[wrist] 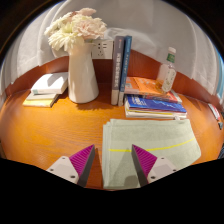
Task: Fold towel
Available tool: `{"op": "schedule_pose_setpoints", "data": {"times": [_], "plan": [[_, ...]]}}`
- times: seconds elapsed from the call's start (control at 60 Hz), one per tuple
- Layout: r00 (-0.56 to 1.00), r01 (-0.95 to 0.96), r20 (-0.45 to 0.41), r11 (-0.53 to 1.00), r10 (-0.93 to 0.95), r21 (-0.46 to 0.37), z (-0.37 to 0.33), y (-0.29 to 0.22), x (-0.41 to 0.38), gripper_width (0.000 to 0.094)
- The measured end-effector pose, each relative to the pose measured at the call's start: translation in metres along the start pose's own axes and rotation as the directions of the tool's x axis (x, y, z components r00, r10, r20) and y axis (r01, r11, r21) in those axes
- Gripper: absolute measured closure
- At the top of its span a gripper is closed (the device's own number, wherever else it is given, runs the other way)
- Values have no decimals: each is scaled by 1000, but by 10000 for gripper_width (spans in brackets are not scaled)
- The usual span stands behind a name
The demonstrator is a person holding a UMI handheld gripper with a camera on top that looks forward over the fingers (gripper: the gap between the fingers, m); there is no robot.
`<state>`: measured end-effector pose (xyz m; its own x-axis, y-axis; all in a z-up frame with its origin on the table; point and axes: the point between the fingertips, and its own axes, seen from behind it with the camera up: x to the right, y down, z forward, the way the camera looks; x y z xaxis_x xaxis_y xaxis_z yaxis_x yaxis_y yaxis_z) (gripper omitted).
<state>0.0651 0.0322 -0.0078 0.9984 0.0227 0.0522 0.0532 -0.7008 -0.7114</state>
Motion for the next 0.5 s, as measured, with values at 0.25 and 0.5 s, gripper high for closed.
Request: {"op": "schedule_pose_setpoints", "data": {"times": [0.25,0.5], "plan": [[997,2,-73,1000,-2,10,8,0,15,823],[1000,-15,-24,1000,15,-24,-6,-16,29,895]]}}
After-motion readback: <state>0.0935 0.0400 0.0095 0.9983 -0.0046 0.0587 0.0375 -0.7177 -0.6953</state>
